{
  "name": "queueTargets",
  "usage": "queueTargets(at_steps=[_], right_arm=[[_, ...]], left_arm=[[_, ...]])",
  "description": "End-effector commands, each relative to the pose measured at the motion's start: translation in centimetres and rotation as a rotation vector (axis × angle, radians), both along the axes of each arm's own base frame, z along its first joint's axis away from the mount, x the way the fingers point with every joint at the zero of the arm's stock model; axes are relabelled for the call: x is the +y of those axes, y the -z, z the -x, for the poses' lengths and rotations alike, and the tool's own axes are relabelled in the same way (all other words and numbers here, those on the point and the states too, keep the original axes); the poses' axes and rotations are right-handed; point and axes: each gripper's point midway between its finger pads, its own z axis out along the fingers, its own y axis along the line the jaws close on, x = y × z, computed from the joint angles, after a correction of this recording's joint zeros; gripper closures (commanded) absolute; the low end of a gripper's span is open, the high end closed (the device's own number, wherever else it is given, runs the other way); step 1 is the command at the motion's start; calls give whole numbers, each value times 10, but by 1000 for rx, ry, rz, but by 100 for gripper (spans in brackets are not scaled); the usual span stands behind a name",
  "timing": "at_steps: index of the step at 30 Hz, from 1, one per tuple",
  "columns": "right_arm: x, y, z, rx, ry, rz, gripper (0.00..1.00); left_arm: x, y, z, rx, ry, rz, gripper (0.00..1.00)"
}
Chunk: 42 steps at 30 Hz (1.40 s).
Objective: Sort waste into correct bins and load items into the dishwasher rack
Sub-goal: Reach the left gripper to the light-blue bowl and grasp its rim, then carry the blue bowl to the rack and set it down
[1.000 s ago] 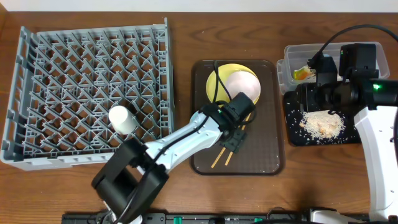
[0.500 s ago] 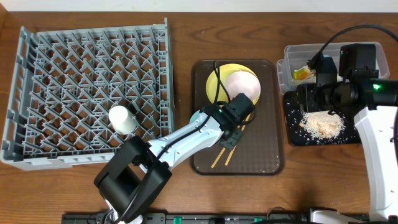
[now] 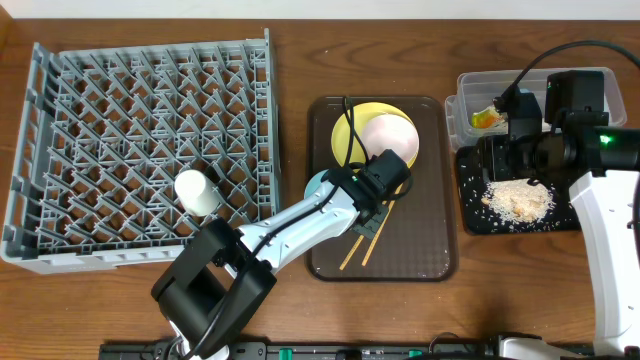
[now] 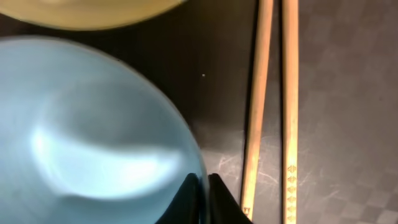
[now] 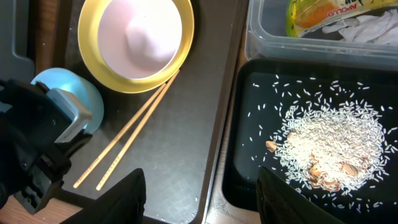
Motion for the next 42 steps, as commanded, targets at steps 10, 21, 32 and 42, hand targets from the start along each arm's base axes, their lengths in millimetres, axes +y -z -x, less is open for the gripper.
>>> queueTargets(at_steps=[10, 21, 32, 42], right_arm=[[-1, 0, 1, 7, 10, 1, 46], [-1, 0, 1, 7, 10, 1, 45], [-1, 0, 0, 4, 10, 1, 46], [-1, -1, -1, -4, 10, 2, 46]], left_arm=[[1, -69, -3, -87, -9, 66, 94], [53, -185, -33, -254, -136, 362, 94], [151, -250, -101, -225, -187, 963, 94], [246, -202, -155, -99, -510, 1159, 94]])
